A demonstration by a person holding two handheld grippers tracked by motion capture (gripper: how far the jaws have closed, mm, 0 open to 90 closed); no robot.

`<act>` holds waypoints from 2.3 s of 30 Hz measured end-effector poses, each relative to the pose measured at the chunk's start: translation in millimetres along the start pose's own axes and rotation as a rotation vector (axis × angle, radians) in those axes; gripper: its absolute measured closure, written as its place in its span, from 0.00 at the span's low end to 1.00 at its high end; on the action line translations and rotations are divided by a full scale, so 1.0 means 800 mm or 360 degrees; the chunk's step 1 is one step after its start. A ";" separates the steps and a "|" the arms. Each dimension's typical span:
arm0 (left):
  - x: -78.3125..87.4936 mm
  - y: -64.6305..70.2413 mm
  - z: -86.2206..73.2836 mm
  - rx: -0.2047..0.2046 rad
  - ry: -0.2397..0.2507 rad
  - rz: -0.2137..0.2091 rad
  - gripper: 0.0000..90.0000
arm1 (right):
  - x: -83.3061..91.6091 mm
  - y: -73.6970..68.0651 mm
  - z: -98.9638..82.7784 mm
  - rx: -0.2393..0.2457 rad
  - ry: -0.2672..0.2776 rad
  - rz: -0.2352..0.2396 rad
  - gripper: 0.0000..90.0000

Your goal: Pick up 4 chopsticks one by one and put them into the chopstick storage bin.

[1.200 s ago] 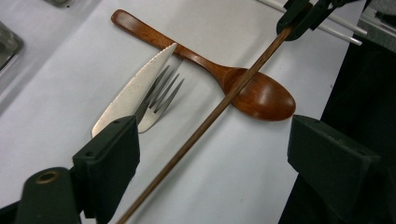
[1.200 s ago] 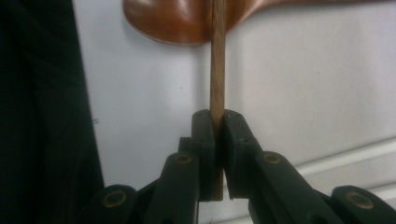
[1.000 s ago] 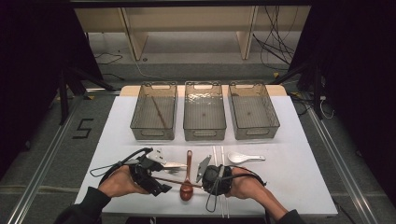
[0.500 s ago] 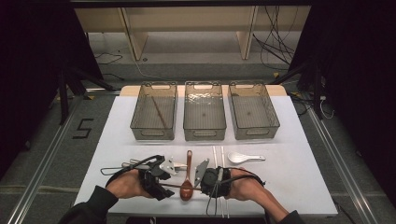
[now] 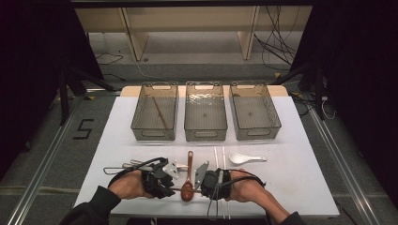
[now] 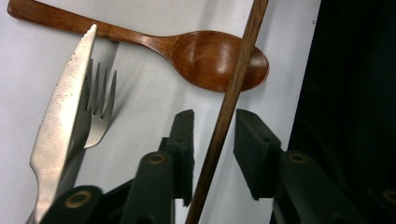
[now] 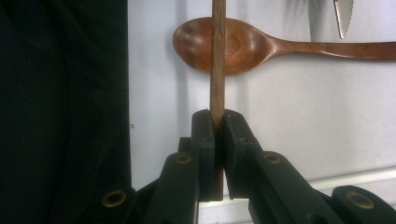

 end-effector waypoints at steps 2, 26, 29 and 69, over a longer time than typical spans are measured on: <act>0.000 0.000 -0.001 0.0013 -0.0012 -0.0015 0.81 | 0.001 0.000 0.000 0.0003 -0.0004 0.0003 0.94; 0.012 -0.014 -0.008 0.0127 0.0031 -0.0018 0.94 | 0.040 0.039 -0.020 -0.0338 0.0266 -0.0080 0.46; 0.016 -0.024 -0.011 0.0197 0.0057 0.0009 0.93 | 0.043 0.048 -0.030 -0.0428 0.0286 -0.0109 0.41; 0.113 -0.254 -0.001 0.0926 0.0388 0.0294 0.93 | 0.038 0.051 -0.094 -0.0846 0.0399 -0.0120 0.32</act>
Point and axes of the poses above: each handheld gripper's, and its own axes: x roughly backward along the jaws, z roughly out of its top, y roughly to its right, the point moved 9 cm from there along -x, roughly forward along the jaws, and after that the axes turned 11 degrees about -y, right-handed, at the moved point
